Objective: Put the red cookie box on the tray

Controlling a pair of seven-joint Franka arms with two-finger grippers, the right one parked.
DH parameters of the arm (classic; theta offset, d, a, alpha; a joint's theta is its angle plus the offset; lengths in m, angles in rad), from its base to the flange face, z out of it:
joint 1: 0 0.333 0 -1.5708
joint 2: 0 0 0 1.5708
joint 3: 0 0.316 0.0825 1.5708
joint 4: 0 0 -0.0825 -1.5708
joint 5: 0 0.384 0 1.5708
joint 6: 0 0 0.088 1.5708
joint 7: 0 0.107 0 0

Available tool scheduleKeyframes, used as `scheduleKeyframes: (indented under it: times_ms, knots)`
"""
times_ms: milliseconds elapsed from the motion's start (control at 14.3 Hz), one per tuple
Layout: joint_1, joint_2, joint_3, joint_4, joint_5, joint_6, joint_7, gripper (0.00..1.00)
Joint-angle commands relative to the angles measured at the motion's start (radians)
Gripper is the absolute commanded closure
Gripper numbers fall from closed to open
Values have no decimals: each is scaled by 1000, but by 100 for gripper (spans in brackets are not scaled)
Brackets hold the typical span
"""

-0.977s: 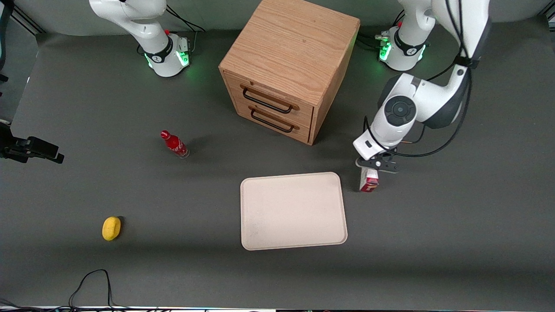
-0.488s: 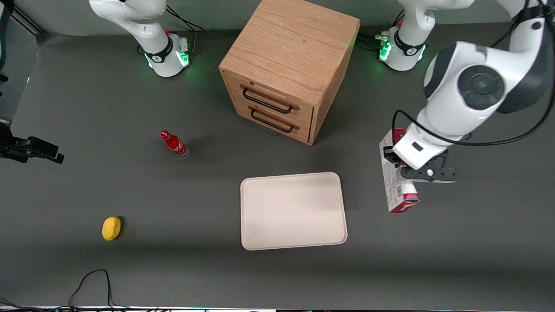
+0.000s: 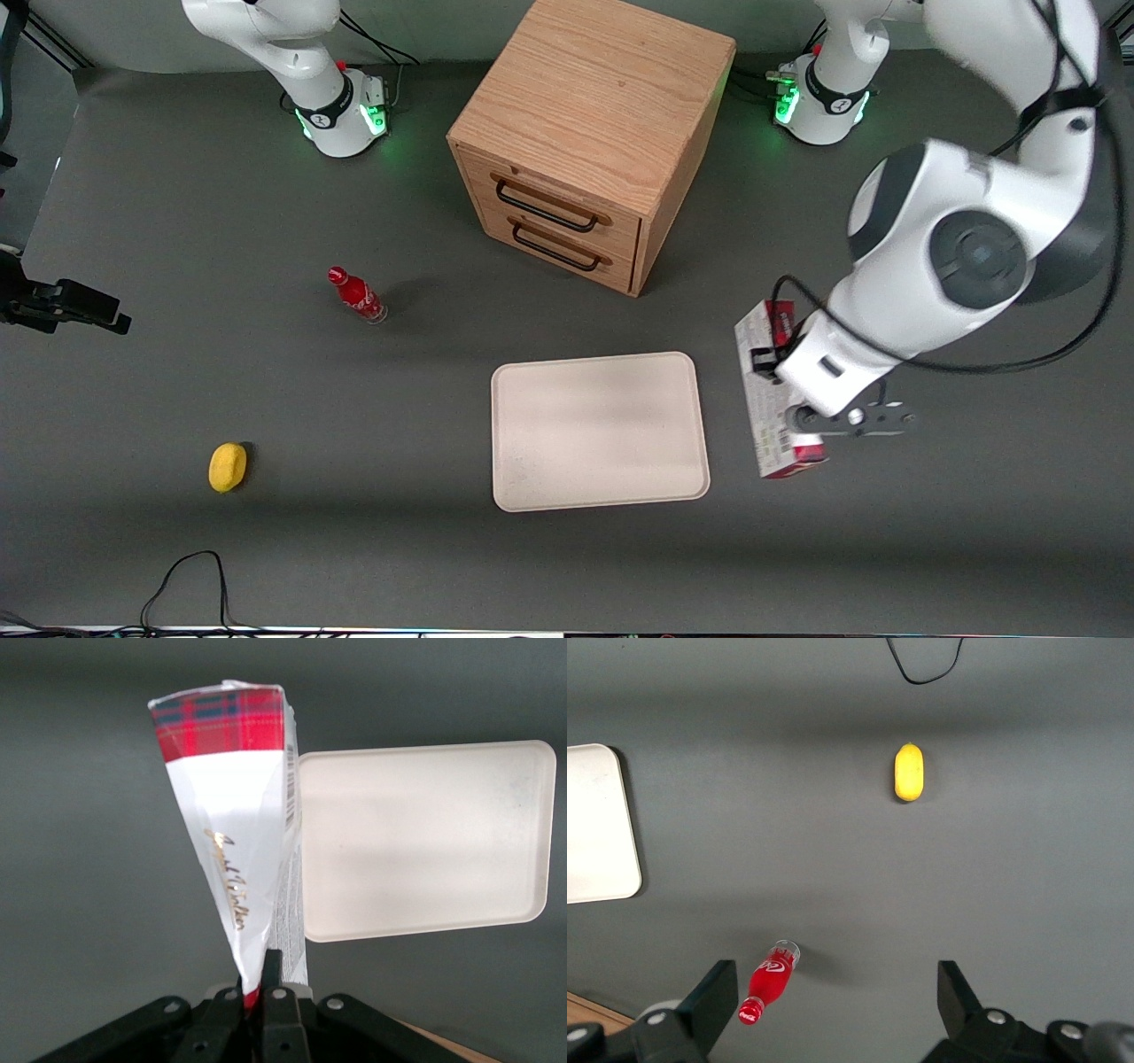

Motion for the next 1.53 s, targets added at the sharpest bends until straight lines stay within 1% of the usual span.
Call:
scheduleKeyframes:
  times_ms: [0,279,419,558,698,977,1186,1256,1326,1395,1465]
  knots:
    - [-71,169,14,196,3,-77,-49,100]
    - [-128,270,38,218,8,-53,-52,100]
    - [-154,309,46,212,44,-5,-75,100]
    - [-166,347,45,206,60,39,-112,100]
    - [-169,356,45,178,78,79,-114,100]
    - [-169,364,46,123,88,164,-115,100]
    - [-168,364,46,97,94,176,-114,100]
    - [-168,363,46,97,95,176,-114,83]
    - [-169,363,46,95,101,176,-114,52]
    - [-169,359,46,95,121,176,-109,1]
    - [-169,355,45,97,140,176,-109,0]
